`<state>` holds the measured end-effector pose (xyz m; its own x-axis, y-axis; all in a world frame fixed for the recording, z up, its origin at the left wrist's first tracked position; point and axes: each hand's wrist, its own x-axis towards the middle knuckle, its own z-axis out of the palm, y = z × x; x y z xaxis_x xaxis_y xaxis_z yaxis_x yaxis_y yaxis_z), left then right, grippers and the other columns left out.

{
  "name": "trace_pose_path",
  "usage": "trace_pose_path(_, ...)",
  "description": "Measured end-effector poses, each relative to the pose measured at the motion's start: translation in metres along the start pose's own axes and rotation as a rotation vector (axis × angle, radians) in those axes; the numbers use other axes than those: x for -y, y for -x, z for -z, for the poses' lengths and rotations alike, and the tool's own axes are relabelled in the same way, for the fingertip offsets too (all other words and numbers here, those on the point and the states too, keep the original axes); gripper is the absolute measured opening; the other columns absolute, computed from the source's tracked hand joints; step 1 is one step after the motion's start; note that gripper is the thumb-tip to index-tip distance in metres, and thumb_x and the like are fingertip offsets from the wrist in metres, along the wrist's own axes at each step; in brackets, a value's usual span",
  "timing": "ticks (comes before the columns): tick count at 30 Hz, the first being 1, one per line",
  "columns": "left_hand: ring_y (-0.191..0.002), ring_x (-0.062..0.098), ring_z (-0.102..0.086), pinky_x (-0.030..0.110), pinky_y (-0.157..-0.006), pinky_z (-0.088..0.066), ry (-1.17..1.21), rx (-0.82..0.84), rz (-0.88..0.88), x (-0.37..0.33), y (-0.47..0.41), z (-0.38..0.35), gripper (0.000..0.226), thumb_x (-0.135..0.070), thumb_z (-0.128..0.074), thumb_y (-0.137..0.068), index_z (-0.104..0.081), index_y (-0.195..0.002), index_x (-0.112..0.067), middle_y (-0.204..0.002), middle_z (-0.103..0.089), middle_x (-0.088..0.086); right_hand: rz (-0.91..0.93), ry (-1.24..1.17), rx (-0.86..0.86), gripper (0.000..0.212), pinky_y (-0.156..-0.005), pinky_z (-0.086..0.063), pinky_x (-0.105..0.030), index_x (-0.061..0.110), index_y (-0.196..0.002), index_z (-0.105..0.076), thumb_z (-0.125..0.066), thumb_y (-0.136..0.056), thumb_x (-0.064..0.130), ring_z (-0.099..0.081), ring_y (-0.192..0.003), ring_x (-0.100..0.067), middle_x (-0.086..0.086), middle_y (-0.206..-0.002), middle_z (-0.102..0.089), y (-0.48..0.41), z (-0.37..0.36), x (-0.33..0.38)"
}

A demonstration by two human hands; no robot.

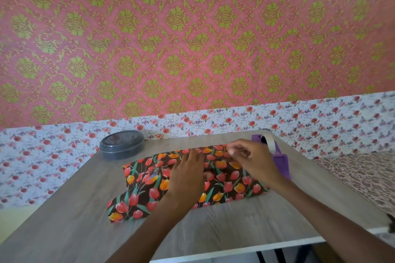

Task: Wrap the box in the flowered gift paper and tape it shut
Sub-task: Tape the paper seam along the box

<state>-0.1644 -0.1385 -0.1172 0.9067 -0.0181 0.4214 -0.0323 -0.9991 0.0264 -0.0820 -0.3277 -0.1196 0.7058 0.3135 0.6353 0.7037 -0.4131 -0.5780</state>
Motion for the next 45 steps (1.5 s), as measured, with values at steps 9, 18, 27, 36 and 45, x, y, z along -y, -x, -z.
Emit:
trace_pose_path(9,-0.142,0.025,-0.028,0.040,-0.119,-0.024,-0.053,-0.034,0.032,-0.023,0.004,-0.004,0.054,-0.006,-0.053,-0.095,-0.034,-0.146,-0.014,-0.153,-0.031,0.006,-0.469,0.747,0.051,0.025,-0.077,-0.054,-0.039,0.015,-0.097,-0.063,-0.055,-0.095,0.038,-0.056,-0.101,-0.028,-0.003,-0.092,-0.058,0.004,0.045,-0.091)
trace_pose_path(18,-0.139,0.028,-0.031,0.042,-0.119,-0.023,-0.057,-0.048,0.059,-0.036,0.006,-0.006,0.043,-0.010,-0.046,-0.099,-0.039,-0.142,-0.012,-0.150,-0.032,0.011,-0.748,0.440,-0.004,0.045,-0.054,-0.036,-0.027,0.009,-0.073,-0.053,-0.052,-0.095,0.047,-0.057,-0.063,-0.024,-0.004,-0.065,-0.053,-0.012,0.053,-0.097)
trace_pose_path(27,-0.137,0.036,-0.035,0.045,-0.116,-0.029,-0.071,0.031,0.075,-0.053,-0.002,-0.006,0.056,-0.005,-0.053,-0.096,-0.028,-0.146,-0.008,-0.148,-0.035,0.016,-1.144,-0.051,0.092,0.013,-0.060,-0.061,-0.039,-0.002,-0.100,-0.054,-0.061,-0.089,-0.001,-0.057,-0.069,-0.030,-0.018,-0.088,-0.057,-0.046,0.079,-0.094)
trace_pose_path(36,-0.132,0.036,-0.039,0.049,-0.113,-0.033,-0.119,0.035,0.103,-0.063,0.002,-0.006,0.047,-0.007,-0.052,-0.097,-0.037,-0.142,-0.007,-0.148,-0.033,0.014,-1.181,-0.470,-0.161,0.024,-0.087,-0.054,-0.047,0.001,-0.107,-0.058,-0.064,-0.086,-0.010,-0.057,-0.094,-0.023,-0.006,-0.088,-0.058,-0.038,0.076,-0.101)
trace_pose_path(45,-0.134,0.033,-0.038,0.049,-0.115,-0.029,-0.141,-0.015,0.092,-0.061,0.005,-0.010,0.047,-0.009,-0.054,-0.097,-0.040,-0.142,-0.009,-0.149,-0.035,0.010,-1.100,-0.664,-0.344,0.008,-0.086,-0.046,-0.038,0.006,-0.085,-0.058,-0.057,-0.092,0.002,-0.054,-0.083,-0.017,-0.006,-0.087,-0.063,-0.021,0.068,-0.100)
